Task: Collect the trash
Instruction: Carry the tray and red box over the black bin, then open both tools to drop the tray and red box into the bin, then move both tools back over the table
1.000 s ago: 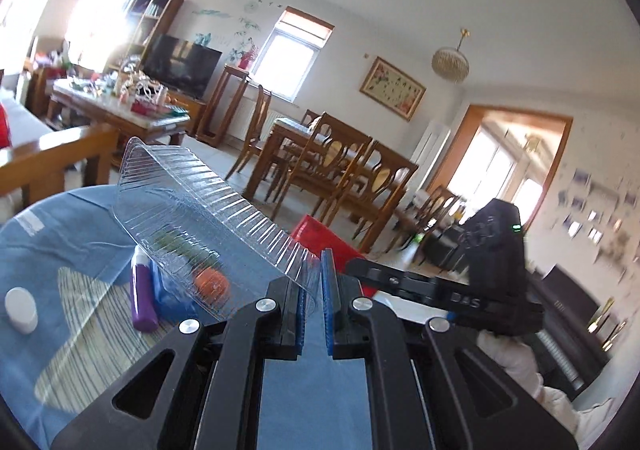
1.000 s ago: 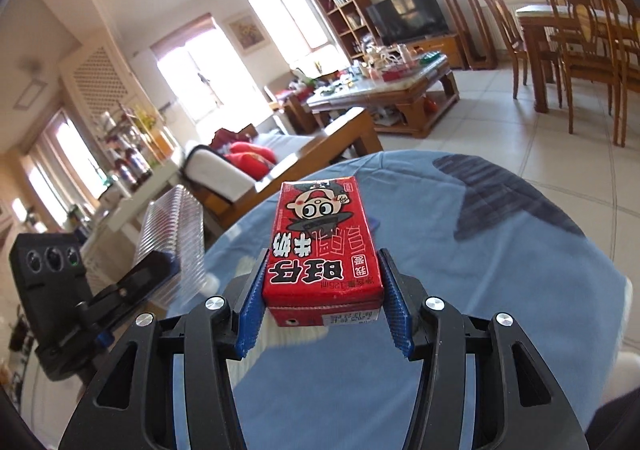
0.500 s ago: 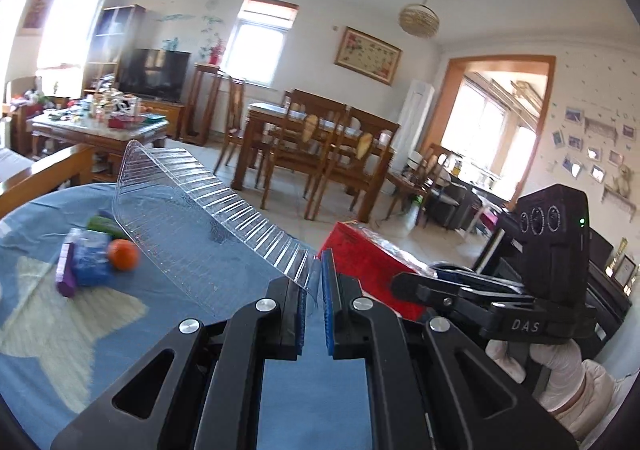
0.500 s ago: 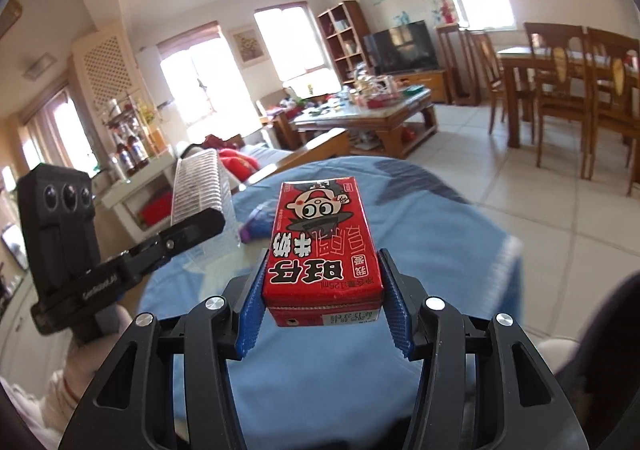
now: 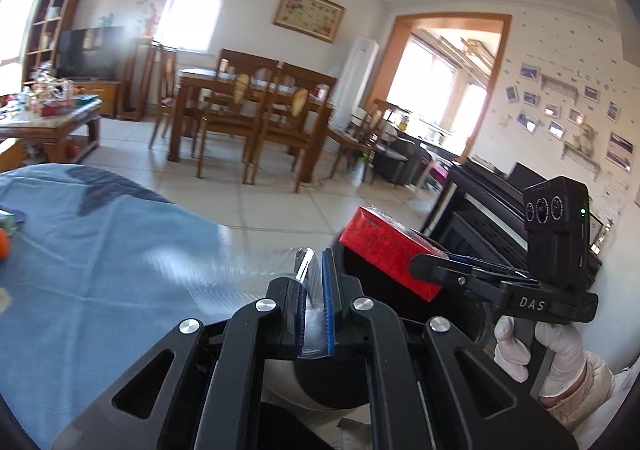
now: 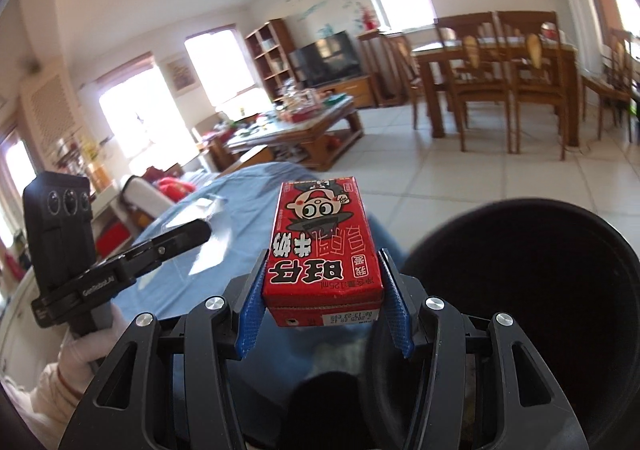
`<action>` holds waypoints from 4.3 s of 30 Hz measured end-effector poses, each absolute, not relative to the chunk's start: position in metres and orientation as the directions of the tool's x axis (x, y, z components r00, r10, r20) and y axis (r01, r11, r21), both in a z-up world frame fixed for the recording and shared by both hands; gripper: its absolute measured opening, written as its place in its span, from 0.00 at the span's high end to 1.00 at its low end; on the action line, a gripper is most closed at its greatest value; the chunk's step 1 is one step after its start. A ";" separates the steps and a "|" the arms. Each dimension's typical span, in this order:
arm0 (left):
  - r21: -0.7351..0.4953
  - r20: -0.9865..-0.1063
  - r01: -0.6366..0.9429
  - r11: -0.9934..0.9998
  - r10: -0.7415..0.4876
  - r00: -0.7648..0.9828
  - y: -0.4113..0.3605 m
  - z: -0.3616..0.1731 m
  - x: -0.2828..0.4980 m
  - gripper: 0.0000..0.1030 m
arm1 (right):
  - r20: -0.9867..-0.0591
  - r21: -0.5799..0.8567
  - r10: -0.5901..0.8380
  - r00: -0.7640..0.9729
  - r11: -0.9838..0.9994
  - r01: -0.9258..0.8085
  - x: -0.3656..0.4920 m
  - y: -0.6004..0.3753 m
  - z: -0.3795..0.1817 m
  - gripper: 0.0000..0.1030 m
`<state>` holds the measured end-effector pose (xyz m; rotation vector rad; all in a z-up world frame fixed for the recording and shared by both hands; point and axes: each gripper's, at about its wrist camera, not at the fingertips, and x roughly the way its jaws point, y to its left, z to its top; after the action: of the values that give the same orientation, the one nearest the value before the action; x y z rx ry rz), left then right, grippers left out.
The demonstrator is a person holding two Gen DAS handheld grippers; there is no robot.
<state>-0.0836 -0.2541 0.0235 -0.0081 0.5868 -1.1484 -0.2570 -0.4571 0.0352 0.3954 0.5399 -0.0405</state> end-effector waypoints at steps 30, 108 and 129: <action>-0.421 -0.485 0.907 0.011 -0.847 -0.215 -0.397 -0.037 -0.144 0.92 | -0.585 0.332 -0.218 0.781 0.815 0.476 -0.367 -0.551 -0.034 0.50; -0.355 -0.494 0.694 0.627 -0.756 0.430 -0.120 -0.012 -0.029 0.06 | -0.540 0.296 0.162 0.826 0.955 0.006 -0.136 -0.323 0.019 0.10; -0.152 -0.781 0.336 0.930 -0.321 0.535 -0.025 -0.033 0.110 0.05 | -0.651 0.256 0.353 0.672 0.935 -0.244 0.024 -0.188 0.007 0.10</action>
<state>0.1095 -0.0250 -0.0331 0.0171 0.9265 -0.3913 0.0243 -0.1883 0.0068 0.1519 0.7637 0.3376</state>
